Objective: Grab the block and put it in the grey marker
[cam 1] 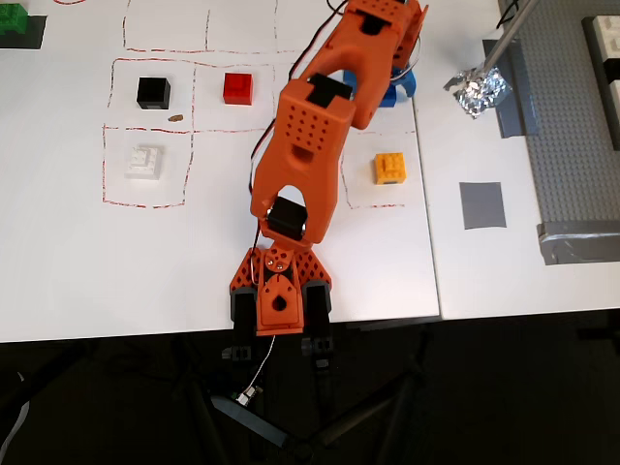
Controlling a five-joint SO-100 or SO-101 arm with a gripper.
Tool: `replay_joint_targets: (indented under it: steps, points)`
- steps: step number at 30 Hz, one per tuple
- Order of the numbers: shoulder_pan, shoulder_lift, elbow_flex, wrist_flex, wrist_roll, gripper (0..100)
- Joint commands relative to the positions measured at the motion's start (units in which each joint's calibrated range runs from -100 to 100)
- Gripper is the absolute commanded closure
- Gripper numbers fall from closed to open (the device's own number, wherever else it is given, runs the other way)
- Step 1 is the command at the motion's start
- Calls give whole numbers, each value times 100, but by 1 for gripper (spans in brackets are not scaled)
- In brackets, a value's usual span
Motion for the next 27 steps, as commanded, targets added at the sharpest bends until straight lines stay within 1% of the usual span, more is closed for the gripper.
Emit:
replay_joint_targets:
  steps: [1,11,13,17,23,27]
  points:
    - [213,-279,-626,-125,-5,68]
    - [160,-193,-572,-411,34,78]
    - [107,-210,-572,-451,122,87]
    - [89,-417,-400,-451,264,100]
    - [81,-1330,371,-321,689,100]
    - [125,-2063,815,-125,1201,100]
